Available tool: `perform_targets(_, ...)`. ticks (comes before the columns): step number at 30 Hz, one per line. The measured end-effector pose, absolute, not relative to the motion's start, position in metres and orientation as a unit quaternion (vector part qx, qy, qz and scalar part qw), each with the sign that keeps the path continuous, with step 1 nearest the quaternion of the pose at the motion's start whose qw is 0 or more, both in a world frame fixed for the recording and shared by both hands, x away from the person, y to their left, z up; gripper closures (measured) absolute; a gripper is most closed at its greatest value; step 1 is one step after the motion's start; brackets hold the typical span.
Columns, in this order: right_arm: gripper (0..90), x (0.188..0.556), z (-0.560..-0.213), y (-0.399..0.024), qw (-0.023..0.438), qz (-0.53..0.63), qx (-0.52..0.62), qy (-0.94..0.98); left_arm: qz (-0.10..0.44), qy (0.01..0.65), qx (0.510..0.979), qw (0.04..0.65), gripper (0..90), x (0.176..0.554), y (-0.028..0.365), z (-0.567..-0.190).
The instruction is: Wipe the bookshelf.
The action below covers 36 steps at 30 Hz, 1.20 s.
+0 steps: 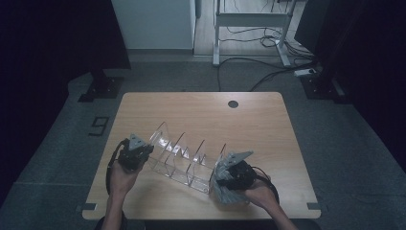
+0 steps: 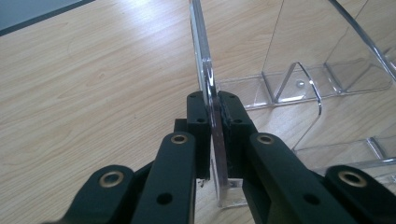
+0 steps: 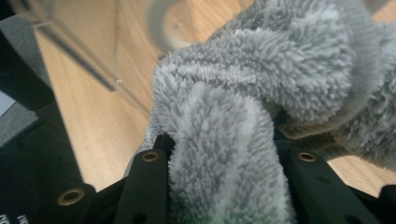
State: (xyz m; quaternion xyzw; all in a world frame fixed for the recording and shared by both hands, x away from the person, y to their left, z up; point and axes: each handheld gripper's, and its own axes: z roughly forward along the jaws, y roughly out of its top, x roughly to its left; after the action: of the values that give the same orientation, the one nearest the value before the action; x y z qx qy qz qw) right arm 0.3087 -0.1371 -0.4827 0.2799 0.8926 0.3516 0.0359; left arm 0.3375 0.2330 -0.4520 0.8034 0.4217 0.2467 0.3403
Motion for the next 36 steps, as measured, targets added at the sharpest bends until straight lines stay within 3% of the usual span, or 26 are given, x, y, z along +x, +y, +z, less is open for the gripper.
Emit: perform_targets(36, 63.1, 0.376, -0.487, -0.164, 0.072, 0.352, 0.369, 0.857, 0.248, 0.423, 0.804, 0.338, 84.3, 0.337, 0.231, -0.452)
